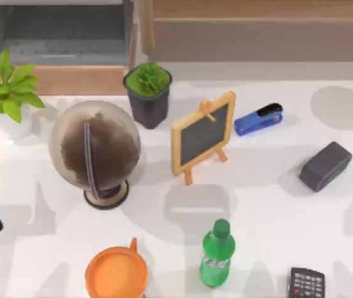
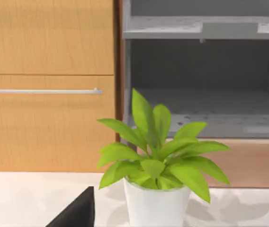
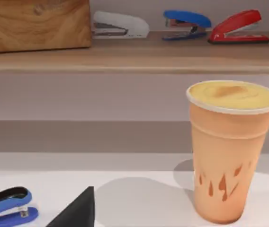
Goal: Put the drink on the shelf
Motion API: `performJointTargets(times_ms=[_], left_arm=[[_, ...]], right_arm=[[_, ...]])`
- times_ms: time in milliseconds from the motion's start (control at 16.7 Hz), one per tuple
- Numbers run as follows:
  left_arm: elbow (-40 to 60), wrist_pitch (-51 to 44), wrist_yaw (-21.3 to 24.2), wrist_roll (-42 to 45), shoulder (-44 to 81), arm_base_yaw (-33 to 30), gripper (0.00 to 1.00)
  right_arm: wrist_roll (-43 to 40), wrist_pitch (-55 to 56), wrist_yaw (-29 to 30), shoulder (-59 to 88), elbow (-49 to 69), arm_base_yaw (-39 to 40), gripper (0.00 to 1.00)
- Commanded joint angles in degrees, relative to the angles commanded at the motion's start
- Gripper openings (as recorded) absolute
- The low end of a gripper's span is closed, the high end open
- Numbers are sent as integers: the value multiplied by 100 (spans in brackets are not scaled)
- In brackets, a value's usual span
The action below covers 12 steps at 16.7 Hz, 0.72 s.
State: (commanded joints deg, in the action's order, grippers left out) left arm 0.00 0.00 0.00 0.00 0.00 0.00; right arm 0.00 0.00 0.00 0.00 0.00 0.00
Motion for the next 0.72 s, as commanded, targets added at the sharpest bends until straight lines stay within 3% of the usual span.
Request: performJointTargets(times_ms=[360,720], left_arm=[[0,0,0,0,0,0,100],[0,0,0,0,0,0,100]], right_arm=[[-16,588,4,565,351,-104,100],[-10,3050,-96,3149,1303,-392,100]])
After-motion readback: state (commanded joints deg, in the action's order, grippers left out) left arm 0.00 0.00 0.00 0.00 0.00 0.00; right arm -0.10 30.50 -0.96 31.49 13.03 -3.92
